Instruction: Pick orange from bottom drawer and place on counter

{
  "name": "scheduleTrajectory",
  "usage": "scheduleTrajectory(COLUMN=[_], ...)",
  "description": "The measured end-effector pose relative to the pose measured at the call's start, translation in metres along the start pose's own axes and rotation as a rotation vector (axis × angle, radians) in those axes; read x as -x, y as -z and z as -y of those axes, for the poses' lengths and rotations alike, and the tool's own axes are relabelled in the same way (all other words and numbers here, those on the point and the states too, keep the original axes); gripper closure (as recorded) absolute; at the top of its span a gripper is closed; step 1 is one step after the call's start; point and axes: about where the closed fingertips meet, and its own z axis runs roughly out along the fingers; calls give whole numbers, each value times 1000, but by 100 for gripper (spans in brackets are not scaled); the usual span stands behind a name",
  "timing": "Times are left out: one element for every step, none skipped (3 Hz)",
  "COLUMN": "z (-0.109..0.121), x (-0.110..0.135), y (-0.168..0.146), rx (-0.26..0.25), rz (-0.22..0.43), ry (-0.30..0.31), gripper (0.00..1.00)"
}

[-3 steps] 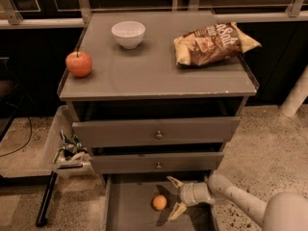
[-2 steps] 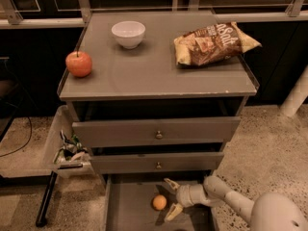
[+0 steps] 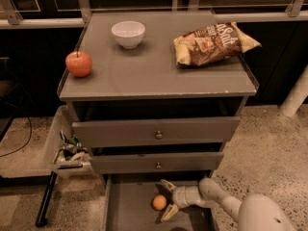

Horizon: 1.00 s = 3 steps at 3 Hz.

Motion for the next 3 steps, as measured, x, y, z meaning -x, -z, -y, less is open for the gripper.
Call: scheduleTrajectory(z=[-1,-3,-3], x=[-9,-19,-19], y=[-11,-19,-20], rx=[5,18,18], rz=[-5,-9,-9], ry=[11,12,12], gripper=[0,0,19])
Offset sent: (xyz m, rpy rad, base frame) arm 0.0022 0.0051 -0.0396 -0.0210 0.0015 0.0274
